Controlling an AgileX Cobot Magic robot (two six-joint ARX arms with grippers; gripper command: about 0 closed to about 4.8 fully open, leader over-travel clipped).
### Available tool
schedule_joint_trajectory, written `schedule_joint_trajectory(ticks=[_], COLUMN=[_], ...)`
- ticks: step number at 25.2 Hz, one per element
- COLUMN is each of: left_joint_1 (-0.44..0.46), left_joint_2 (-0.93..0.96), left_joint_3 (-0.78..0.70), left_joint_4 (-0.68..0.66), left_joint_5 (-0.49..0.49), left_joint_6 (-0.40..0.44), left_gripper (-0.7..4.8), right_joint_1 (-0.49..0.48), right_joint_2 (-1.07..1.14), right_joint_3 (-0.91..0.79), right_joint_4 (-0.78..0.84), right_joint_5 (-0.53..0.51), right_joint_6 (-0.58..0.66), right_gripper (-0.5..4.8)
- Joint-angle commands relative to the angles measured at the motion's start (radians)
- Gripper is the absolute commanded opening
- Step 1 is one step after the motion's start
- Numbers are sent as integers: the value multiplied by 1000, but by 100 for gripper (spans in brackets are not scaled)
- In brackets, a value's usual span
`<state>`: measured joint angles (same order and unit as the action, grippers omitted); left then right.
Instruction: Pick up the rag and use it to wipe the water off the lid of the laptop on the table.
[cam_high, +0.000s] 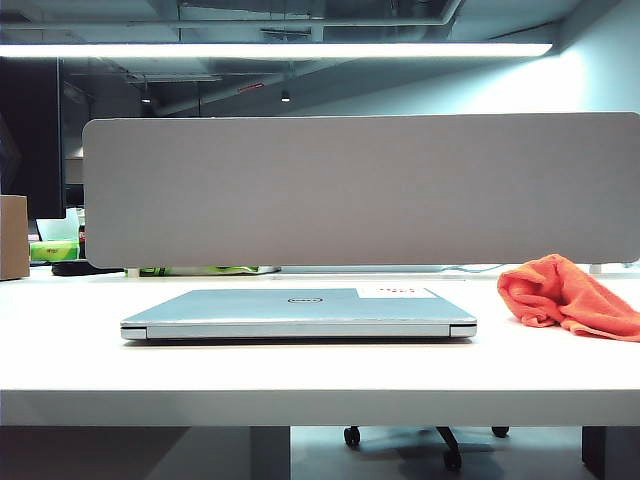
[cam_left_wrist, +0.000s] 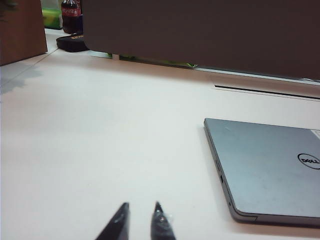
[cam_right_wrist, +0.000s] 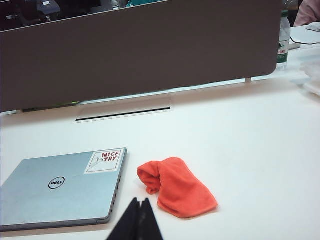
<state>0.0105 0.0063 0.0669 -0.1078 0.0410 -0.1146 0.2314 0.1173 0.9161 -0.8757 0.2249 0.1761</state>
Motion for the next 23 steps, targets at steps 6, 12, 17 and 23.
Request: schedule_joint_trajectory(ticks=[6, 12, 17, 23], left_joint_1=[3, 3, 2, 3], left_joint_2=[0, 0, 0, 0], left_joint_3=[-59, -59, -59, -59], left_joint_4=[-3, -3, 11, 7], left_joint_5=[-4, -3, -3, -6], left_joint_6=[11, 10, 1, 85], left_gripper=[59, 59, 59, 59], right_joint_1=[1, 1, 1, 1], right_joint_2=[-42, -42, -42, -42], right_joint_3=[2, -6, -58, -209], right_joint_4=[-183, -182, -163, -56], right_joint_5=[-117, -271, -272, -274], right_joint_6=[4, 4, 4, 8], right_gripper=[-8, -5, -5, -5])
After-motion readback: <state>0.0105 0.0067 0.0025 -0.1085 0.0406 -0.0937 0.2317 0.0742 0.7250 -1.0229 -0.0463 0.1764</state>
